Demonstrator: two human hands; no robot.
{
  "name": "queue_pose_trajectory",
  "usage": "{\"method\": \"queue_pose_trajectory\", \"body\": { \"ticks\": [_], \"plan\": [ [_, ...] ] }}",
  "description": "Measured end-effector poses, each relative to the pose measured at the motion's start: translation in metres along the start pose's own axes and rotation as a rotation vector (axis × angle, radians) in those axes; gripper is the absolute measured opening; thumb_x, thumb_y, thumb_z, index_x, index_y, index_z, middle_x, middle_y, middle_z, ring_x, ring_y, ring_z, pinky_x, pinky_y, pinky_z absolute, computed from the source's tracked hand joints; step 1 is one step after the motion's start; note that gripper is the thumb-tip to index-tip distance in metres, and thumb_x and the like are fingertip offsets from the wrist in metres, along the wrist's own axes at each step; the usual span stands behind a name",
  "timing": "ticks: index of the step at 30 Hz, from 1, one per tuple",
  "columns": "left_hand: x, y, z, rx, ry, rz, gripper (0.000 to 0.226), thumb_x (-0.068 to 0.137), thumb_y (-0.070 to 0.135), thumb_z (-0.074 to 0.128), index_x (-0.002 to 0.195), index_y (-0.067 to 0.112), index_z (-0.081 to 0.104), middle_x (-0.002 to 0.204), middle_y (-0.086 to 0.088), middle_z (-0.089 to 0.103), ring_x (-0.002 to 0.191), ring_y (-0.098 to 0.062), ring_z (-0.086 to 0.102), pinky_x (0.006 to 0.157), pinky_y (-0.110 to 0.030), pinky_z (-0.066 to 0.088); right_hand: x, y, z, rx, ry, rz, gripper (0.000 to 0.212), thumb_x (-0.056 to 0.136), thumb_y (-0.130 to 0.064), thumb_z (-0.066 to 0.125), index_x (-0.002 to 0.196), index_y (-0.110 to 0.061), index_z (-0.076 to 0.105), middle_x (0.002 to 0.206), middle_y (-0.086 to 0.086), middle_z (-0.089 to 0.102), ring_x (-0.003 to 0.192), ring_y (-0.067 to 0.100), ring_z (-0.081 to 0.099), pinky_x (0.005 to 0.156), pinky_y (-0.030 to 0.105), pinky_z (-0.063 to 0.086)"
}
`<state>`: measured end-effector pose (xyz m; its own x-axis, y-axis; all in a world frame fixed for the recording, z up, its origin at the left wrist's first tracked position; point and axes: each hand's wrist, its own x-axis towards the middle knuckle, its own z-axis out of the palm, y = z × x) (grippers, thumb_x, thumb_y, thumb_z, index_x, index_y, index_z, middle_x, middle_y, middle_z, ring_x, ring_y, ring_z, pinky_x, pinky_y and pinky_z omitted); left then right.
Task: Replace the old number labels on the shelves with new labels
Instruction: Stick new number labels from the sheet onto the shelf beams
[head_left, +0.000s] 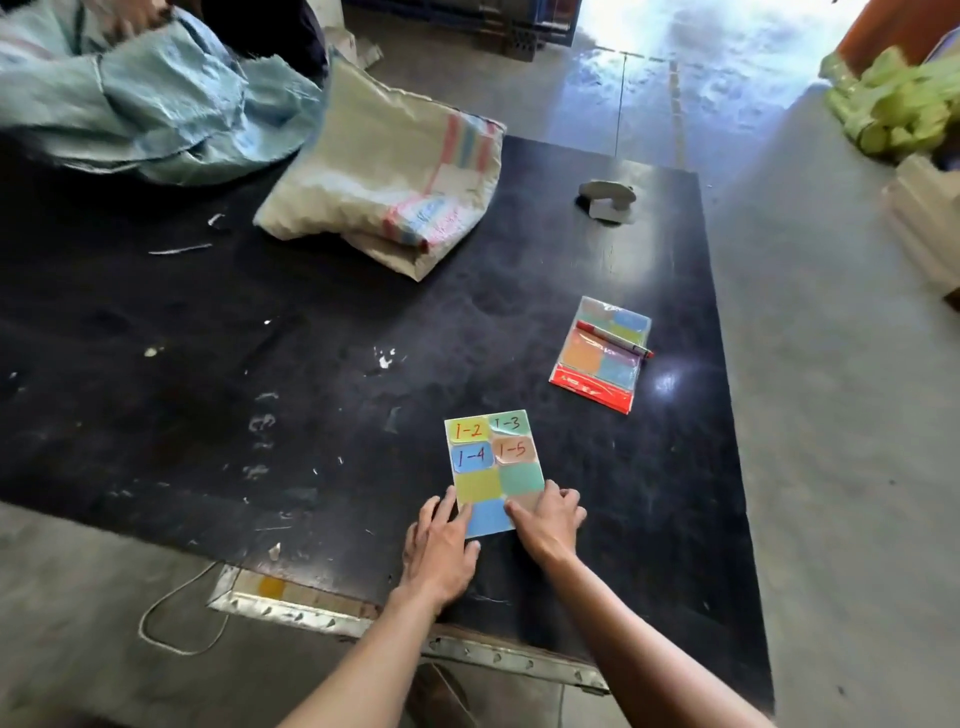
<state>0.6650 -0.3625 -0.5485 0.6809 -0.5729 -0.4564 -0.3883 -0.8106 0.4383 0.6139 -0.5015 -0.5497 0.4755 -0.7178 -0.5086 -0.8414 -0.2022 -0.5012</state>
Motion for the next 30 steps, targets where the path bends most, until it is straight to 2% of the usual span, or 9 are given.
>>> {"method": "queue_pose_trajectory", "body": {
  "ticks": [7, 13, 16, 21, 24, 27, 30],
  "plan": [
    [-0.004, -0.007, 0.012, 0.1, 0.07, 0.033, 0.063, 0.097, 0.025, 0.051, 0.155, 0.024, 0.025, 0.165, 0.003, 0.021, 0.154, -0.021, 0.01, 0.123, -0.038, 0.018, 0.012, -0.012, 0.006, 0.2, 0.063, 0.146, 0.046, 0.085, -0.028, 0.068, 0.126, -0.01, 0.054, 0.134, 0.012, 0.037, 0.128, 0.035, 0.031, 0.105, 0.039, 0.038],
    [-0.002, -0.006, 0.01, 0.112, 0.089, 0.04, 0.051, 0.097, 0.025, 0.049, 0.147, 0.022, 0.038, 0.158, -0.001, 0.032, 0.152, -0.021, 0.018, 0.122, -0.037, 0.023, 0.019, -0.011, 0.004, 0.292, 0.09, 0.134, 0.044, 0.084, -0.029, 0.068, 0.122, -0.013, 0.053, 0.124, 0.011, 0.058, 0.124, 0.031, 0.045, 0.105, 0.04, 0.036],
    [-0.003, -0.01, 0.007, 0.12, 0.098, 0.06, 0.05, 0.097, 0.024, 0.047, 0.146, 0.025, 0.04, 0.157, 0.001, 0.035, 0.151, -0.019, 0.02, 0.121, -0.036, 0.023, 0.021, -0.008, 0.003, 0.337, 0.077, 0.178, 0.051, 0.084, -0.035, 0.069, 0.129, -0.015, 0.055, 0.125, 0.008, 0.063, 0.128, 0.031, 0.041, 0.095, 0.038, 0.042],
    [-0.006, -0.011, 0.008, 0.131, 0.077, 0.058, 0.058, 0.095, 0.022, 0.05, 0.151, 0.025, 0.034, 0.162, 0.001, 0.028, 0.153, -0.019, 0.014, 0.124, -0.037, 0.017, 0.027, -0.008, 0.001, 0.381, 0.019, 0.19, 0.041, 0.08, -0.047, 0.071, 0.111, -0.02, 0.069, 0.116, 0.006, 0.066, 0.125, 0.029, 0.041, 0.098, 0.043, 0.045],
    [-0.008, -0.013, 0.008, 0.134, 0.043, 0.054, 0.063, 0.094, 0.024, 0.05, 0.153, 0.026, 0.029, 0.165, 0.003, 0.021, 0.154, -0.018, 0.011, 0.125, -0.037, 0.016, 0.03, -0.007, -0.005, 0.404, 0.004, 0.163, 0.035, 0.078, -0.046, 0.073, 0.102, -0.02, 0.067, 0.108, 0.005, 0.068, 0.116, 0.027, 0.052, 0.097, 0.047, 0.049],
    [-0.009, -0.017, 0.005, 0.088, -0.003, 0.056, 0.066, 0.094, 0.026, 0.052, 0.155, 0.026, 0.026, 0.166, 0.006, 0.017, 0.154, -0.017, 0.009, 0.125, -0.039, 0.016, 0.033, -0.012, -0.012, 0.487, -0.117, 0.065, 0.03, 0.083, -0.038, 0.074, 0.101, -0.014, 0.07, 0.101, 0.009, 0.075, 0.093, 0.028, 0.071, 0.088, 0.05, 0.058],
    [-0.013, -0.025, -0.001, -0.014, -0.019, 0.048, 0.066, 0.093, 0.029, 0.054, 0.154, 0.026, 0.029, 0.164, 0.006, 0.024, 0.153, -0.018, 0.016, 0.124, -0.037, 0.02, 0.032, -0.024, -0.017, 0.457, -0.172, -0.04, 0.031, 0.086, -0.037, 0.072, 0.105, -0.012, 0.074, 0.101, 0.008, 0.076, 0.09, 0.025, 0.073, 0.085, 0.048, 0.059]
  ]
}}
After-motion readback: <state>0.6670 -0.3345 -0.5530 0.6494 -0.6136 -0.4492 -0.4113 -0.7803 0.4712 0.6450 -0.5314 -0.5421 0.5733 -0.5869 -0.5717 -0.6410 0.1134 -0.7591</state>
